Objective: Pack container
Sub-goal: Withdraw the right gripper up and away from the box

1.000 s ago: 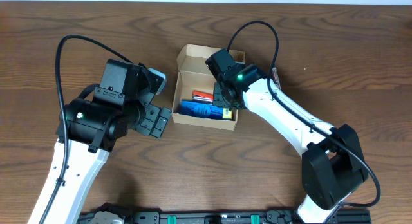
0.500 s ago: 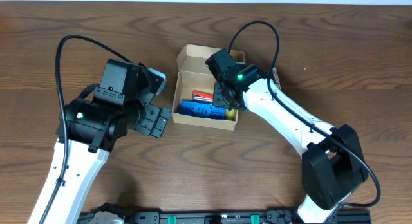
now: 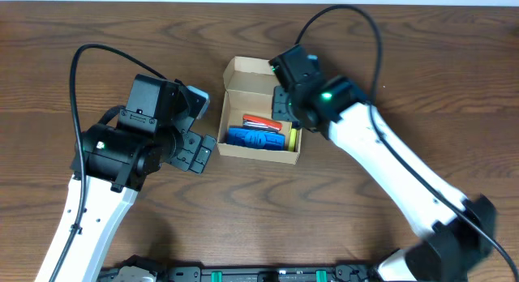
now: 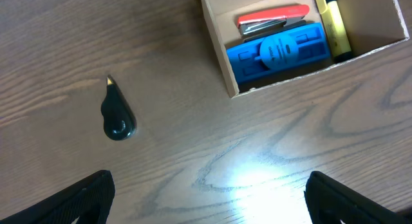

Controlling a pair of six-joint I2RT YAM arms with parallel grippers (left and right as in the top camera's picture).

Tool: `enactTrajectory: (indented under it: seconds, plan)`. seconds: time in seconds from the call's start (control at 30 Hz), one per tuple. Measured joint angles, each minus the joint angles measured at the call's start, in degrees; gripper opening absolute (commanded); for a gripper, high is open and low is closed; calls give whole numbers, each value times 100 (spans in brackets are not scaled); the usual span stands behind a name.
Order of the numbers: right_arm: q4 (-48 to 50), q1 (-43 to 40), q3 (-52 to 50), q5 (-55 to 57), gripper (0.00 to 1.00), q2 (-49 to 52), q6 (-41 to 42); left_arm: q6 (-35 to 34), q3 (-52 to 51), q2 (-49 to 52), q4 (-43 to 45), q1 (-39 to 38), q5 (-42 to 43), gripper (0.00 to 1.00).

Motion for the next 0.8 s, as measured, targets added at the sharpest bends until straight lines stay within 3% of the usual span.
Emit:
enactTrajectory:
  seconds: [0.1, 0.57, 0.73, 0.8]
  plan:
    - [-63, -35, 37, 52, 61, -382, -238, 0, 0, 0, 0, 0, 0, 95]
    - [-758, -1515, 72, -507, 61, -745, -2120, 0, 0, 0, 2, 0, 0, 95]
    - [-802, -1947, 72, -820, 70, -745, -2726, 0, 0, 0, 7, 0, 0, 95]
    - [-791, -1980, 70, -892, 79, -745, -2903, 0, 0, 0, 48, 0, 0, 95]
